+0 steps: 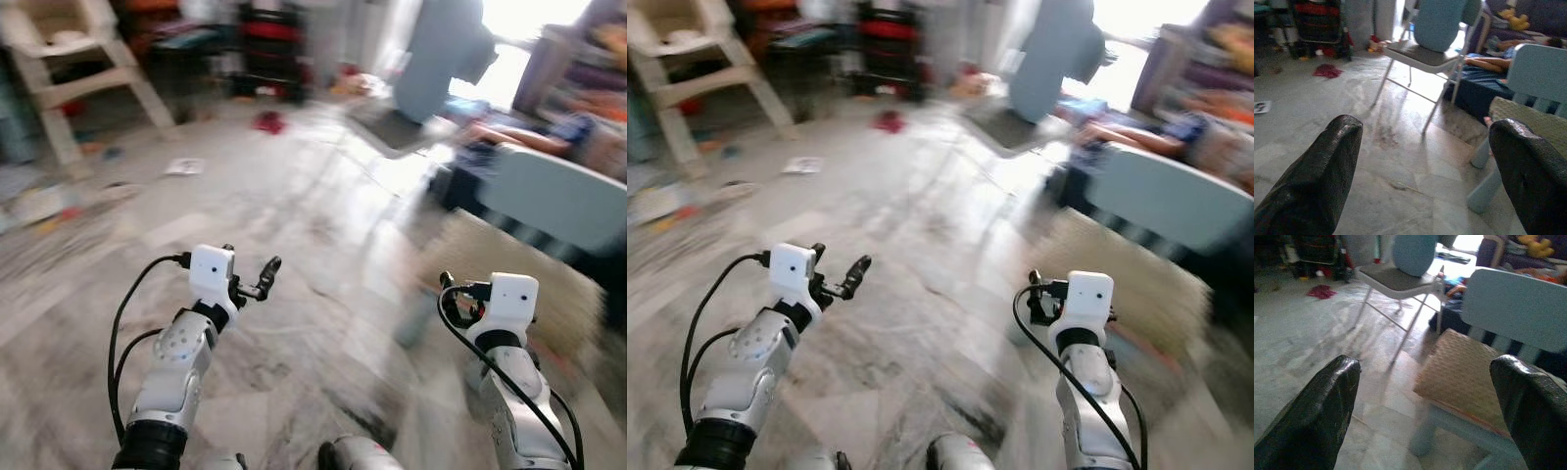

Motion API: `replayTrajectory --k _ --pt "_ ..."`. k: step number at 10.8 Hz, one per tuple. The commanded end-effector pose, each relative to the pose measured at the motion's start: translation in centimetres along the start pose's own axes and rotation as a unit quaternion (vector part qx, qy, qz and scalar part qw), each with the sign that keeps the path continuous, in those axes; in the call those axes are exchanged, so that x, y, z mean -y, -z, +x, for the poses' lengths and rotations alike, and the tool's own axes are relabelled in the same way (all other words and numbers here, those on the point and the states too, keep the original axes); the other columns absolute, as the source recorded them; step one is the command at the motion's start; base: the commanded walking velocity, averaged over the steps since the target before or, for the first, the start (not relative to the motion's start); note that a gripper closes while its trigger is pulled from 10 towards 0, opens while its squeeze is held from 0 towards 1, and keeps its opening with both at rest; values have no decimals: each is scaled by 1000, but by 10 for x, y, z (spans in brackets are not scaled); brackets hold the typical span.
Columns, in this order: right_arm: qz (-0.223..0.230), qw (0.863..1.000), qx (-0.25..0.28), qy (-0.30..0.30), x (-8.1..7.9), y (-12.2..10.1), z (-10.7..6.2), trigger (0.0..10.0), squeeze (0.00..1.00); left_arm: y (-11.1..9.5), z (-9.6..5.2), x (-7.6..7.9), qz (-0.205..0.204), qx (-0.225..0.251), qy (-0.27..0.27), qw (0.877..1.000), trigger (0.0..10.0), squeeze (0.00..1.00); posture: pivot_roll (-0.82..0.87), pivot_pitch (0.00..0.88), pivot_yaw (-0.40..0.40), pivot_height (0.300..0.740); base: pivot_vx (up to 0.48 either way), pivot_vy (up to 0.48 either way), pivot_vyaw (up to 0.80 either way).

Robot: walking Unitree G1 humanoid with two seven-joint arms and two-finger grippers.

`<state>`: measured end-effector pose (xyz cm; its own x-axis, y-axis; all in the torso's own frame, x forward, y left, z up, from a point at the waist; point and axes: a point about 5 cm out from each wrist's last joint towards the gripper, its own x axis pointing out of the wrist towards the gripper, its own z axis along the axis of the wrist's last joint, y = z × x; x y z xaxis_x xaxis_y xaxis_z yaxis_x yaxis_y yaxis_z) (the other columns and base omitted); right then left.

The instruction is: Move the pillow to the sofa

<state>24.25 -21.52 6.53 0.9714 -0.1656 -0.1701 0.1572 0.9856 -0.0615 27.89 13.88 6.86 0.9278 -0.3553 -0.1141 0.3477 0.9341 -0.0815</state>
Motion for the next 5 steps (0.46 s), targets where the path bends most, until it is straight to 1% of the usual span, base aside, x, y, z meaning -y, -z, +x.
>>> replayTrajectory --k 1,3,4,5 --pt "1 1000 0 2 1 -1 1 10000 0 -2 2 -1 -2 -1 3 1000 10000 0 -93 51 -24 740 0 0 -781" --pt "-1 1000 -3 4 2 0 0 10000 0 -3 2 -3 -2 0 1 1000 10000 0 -93 51 -24 740 0 0 -778" --pt "-2 1000 -4 6 2 1 0 10000 0 -3 3 -3 -3 1 1 1000 10000 0 -93 51 -24 740 0 -259 -775" --pt "-2 1000 -6 8 3 2 -1 10000 0 -4 3 -3 -3 2 2 1000 10000 0 -98 56 -20 740 244 -281 -775"
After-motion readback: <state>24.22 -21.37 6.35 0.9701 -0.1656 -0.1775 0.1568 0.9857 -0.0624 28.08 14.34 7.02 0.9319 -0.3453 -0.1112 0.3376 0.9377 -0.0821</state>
